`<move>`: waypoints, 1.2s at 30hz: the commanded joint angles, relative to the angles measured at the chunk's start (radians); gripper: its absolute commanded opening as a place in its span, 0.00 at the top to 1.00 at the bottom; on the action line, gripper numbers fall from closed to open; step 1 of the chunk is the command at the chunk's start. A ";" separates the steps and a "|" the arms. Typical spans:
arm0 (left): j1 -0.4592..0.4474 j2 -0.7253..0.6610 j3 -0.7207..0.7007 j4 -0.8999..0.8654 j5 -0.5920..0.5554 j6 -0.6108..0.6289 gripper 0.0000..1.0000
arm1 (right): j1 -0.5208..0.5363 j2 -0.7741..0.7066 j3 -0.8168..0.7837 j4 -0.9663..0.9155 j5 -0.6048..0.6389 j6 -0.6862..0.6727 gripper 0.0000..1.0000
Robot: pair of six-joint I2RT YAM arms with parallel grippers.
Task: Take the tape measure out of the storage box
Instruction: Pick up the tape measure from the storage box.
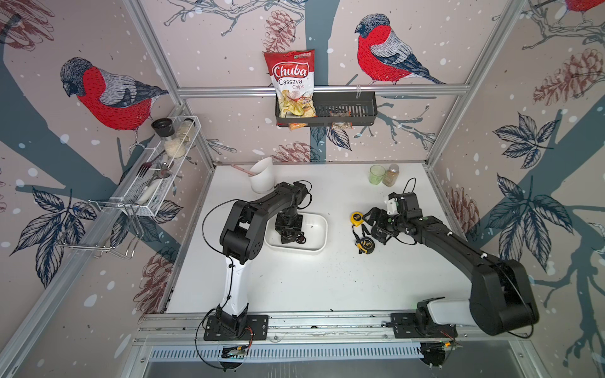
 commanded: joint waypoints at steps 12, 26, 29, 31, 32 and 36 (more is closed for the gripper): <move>0.015 -0.030 0.152 -0.087 0.010 -0.010 1.00 | 0.004 0.012 0.027 0.005 -0.006 0.001 0.11; 0.076 -0.126 0.281 -0.042 0.493 -0.006 1.00 | 0.011 0.009 0.050 0.050 -0.112 -0.003 0.11; 0.077 -0.161 0.225 0.099 0.687 -0.052 1.00 | 0.012 0.015 0.064 0.071 -0.162 -0.012 0.11; 0.077 -0.182 0.180 0.206 0.786 -0.103 1.00 | 0.012 0.018 0.077 0.082 -0.198 -0.017 0.11; 0.077 -0.195 0.156 0.271 0.839 -0.132 1.00 | 0.010 0.019 0.081 0.093 -0.224 -0.014 0.11; 0.076 -0.237 0.080 0.501 0.952 -0.240 1.00 | 0.004 0.016 0.096 0.150 -0.317 0.002 0.11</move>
